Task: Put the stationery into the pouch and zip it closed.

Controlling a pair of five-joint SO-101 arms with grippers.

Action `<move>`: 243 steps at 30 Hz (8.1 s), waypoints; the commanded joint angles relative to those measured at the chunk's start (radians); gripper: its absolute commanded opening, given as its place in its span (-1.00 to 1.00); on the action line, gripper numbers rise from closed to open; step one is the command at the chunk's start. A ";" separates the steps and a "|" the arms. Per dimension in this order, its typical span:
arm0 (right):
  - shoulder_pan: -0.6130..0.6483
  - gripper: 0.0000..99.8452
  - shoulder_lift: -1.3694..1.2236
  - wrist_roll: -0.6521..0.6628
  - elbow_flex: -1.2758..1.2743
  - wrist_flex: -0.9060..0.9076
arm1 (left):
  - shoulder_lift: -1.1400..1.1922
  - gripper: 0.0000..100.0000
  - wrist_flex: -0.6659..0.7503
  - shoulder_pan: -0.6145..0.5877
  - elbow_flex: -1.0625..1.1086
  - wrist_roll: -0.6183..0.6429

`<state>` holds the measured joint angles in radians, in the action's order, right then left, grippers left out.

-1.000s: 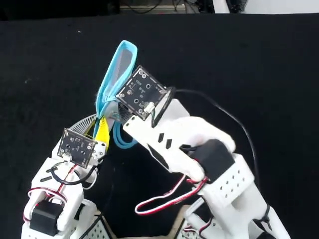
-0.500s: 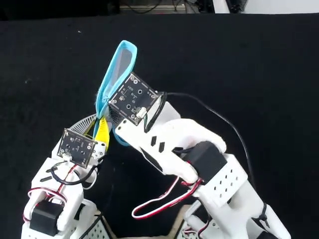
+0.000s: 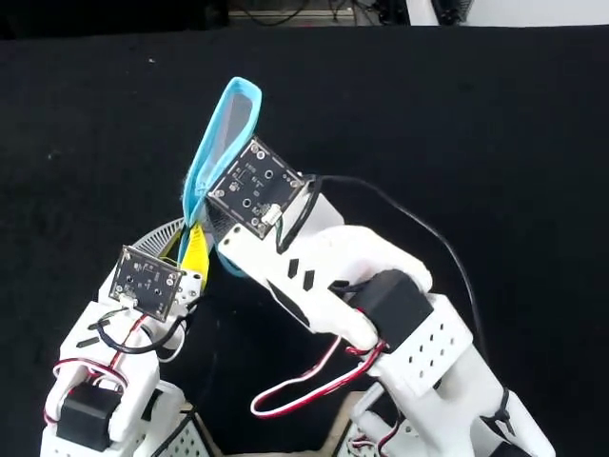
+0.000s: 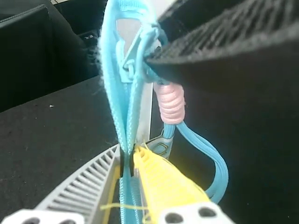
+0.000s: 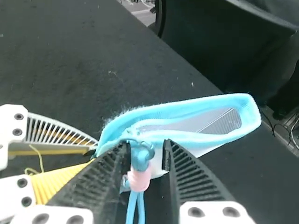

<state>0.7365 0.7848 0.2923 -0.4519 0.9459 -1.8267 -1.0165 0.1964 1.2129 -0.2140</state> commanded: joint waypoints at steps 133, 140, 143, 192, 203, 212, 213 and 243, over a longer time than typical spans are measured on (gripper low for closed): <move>-0.110 -0.98 -0.021 0.092 0.073 -0.175 | 0.005 -0.48 0.106 -0.019 0.028 0.213; -0.112 -0.97 -0.013 0.092 0.074 -0.115 | 0.005 -0.48 0.106 -0.030 0.025 0.212; -0.112 -0.97 -0.013 0.092 0.074 -0.097 | 0.005 -0.50 0.100 -0.031 0.022 0.210; -0.014 -0.69 0.122 -0.054 -0.321 -0.379 | 0.003 -0.94 -0.081 -0.019 -0.140 -0.021; -0.015 -0.68 0.120 -0.054 -0.335 -0.377 | 0.003 -0.94 -0.083 0.096 -0.133 -0.023; -0.018 -0.68 0.120 -0.054 -0.343 -0.377 | 0.003 -0.94 -0.087 0.090 -0.140 -0.025; -0.018 -0.68 0.120 -0.054 -0.343 -0.377 | 0.003 -0.94 -0.087 0.090 -0.140 -0.025; -0.163 -0.98 0.039 -0.060 -0.314 -0.456 | 0.003 -0.94 -0.089 0.053 -0.133 -0.026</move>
<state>0.6490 0.8124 0.2386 -0.8002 0.5102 -1.8220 -1.1040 0.2532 1.1515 -0.2279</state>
